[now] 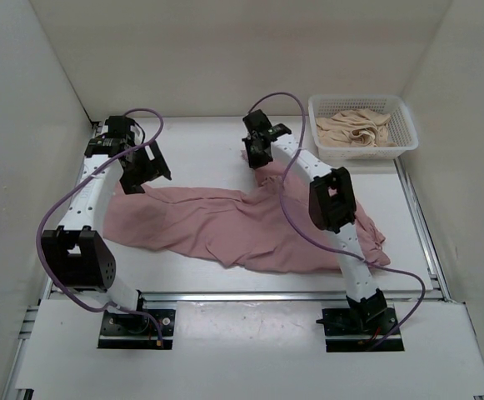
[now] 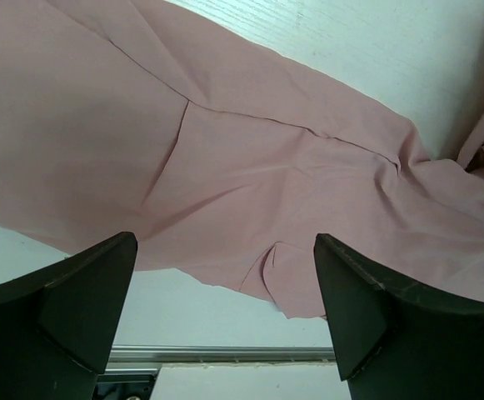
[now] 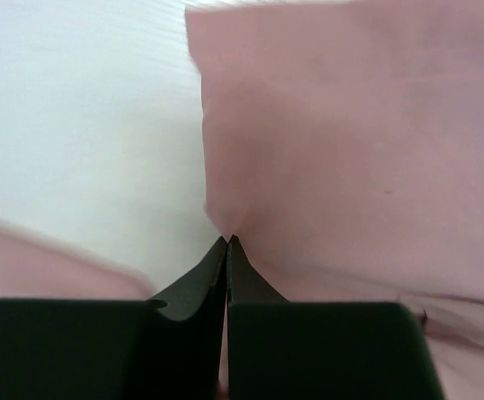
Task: Fold and stack the trousers
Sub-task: Flatten the trousers out
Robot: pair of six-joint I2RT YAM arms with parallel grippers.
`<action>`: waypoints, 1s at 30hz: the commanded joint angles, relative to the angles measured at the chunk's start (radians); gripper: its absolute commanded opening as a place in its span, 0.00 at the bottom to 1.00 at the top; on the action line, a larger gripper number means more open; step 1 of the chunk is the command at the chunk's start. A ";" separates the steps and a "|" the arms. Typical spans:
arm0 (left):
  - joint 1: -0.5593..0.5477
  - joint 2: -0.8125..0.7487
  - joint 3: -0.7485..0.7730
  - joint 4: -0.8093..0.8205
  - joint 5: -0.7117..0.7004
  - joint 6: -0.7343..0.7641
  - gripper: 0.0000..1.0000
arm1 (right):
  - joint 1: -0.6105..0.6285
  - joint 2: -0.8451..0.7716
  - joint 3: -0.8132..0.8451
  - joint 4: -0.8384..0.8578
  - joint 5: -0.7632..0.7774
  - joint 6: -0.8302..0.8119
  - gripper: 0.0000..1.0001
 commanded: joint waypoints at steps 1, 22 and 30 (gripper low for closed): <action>0.021 0.011 -0.012 0.018 0.006 0.018 1.00 | 0.074 -0.265 0.004 0.168 -0.198 -0.077 0.00; 0.159 -0.119 -0.067 0.027 0.089 -0.043 1.00 | 0.188 -0.383 -0.201 0.197 -0.332 0.008 0.79; 0.124 -0.118 -0.086 0.027 0.071 -0.074 0.96 | 0.079 -0.831 -0.706 0.304 -0.237 0.120 0.64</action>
